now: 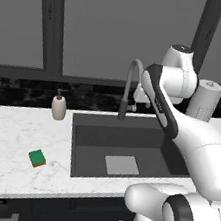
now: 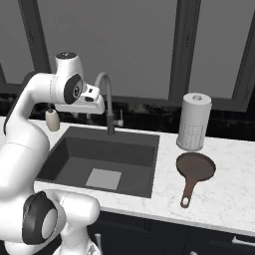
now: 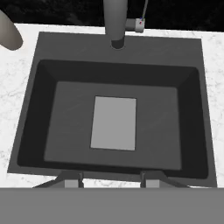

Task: Pick the pan and sponge and place them into the sink. Then turn on the water.

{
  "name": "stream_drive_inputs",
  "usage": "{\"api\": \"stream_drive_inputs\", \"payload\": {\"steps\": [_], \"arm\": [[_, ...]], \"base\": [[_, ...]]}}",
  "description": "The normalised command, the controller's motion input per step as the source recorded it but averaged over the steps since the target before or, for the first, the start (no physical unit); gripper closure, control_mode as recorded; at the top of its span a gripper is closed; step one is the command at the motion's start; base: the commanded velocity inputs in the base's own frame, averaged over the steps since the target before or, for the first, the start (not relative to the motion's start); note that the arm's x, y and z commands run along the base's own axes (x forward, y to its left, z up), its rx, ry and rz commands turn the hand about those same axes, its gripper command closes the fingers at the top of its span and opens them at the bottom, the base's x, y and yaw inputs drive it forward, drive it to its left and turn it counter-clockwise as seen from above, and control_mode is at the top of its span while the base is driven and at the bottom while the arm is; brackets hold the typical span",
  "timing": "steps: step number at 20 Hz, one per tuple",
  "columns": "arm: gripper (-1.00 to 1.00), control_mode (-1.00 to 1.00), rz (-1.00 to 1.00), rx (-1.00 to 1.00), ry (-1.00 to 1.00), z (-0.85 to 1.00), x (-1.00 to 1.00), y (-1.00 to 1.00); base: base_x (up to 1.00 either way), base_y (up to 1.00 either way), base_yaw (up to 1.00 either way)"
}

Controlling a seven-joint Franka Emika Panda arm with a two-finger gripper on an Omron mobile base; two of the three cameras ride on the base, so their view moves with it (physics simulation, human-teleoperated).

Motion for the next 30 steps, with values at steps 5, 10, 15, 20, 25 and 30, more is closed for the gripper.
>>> {"api": "stream_drive_inputs", "payload": {"steps": [5,10,15,20,25,30], "arm": [[-1.00,-1.00,0.00,0.00,0.00,0.00,0.00,-0.05],[-1.00,-1.00,0.00,0.00,0.00,0.00,-0.01,-0.67],[-1.00,-1.00,0.00,0.00,0.00,-0.02,-0.19,-1.00],[-1.00,-1.00,-0.01,0.00,0.01,-0.08,-0.11,-1.00],[-1.00,-1.00,-0.04,0.00,0.00,-0.42,-0.01,-0.96],[-1.00,-1.00,-0.02,0.00,0.00,-0.23,-0.02,-0.78]], "base": [[0.00,0.00,0.00],[0.00,0.00,0.00],[0.00,0.00,0.00],[0.00,0.00,0.00],[0.00,0.00,0.00],[0.00,0.00,0.00]]}}
